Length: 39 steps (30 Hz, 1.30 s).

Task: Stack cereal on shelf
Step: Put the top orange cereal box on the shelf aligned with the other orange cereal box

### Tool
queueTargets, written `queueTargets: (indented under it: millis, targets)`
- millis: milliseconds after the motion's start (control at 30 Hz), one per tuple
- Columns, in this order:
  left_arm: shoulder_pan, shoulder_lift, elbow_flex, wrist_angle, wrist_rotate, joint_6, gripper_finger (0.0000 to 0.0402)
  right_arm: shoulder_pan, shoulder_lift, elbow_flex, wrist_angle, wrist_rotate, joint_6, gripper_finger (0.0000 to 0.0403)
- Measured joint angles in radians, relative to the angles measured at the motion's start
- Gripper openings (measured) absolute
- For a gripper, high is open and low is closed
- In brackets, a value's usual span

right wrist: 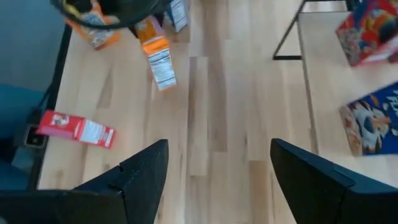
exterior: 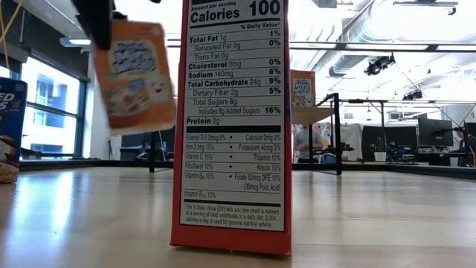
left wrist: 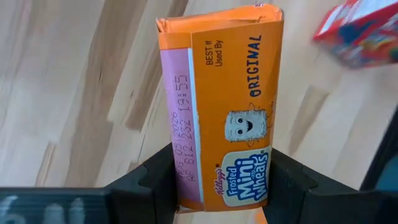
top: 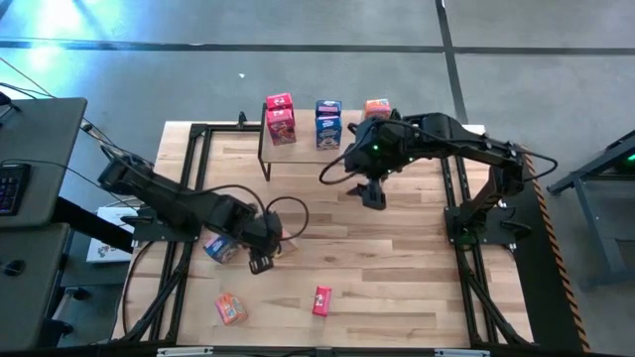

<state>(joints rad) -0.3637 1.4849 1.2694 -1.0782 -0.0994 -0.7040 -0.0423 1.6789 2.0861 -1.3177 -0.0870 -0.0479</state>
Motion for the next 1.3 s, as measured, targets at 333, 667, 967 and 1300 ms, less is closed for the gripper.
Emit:
queueTargets:
  millis: [333, 667, 967, 1300]
  targets:
    - [0.051, -0.014, 0.000, 0.156, -0.015, 0.117, 0.0167, 0.093, 0.016, 0.000, 0.049, 0.007, -0.039, 0.0275]
    - [0.093, -0.014, 0.000, 0.349, -0.029, 0.245, 0.0167, 0.123, 0.056, 0.001, 0.078, 0.007, -0.042, 0.0275]
    - [0.116, -0.013, 0.000, 0.421, -0.054, 0.371, 0.0167, 0.123, 0.111, 0.001, 0.106, -0.001, -0.089, 0.0275]
    - [0.122, -0.013, 0.000, 0.495, -0.160, 0.498, 0.0168, 0.123, 0.117, 0.001, 0.153, -0.031, -0.073, 0.0275]
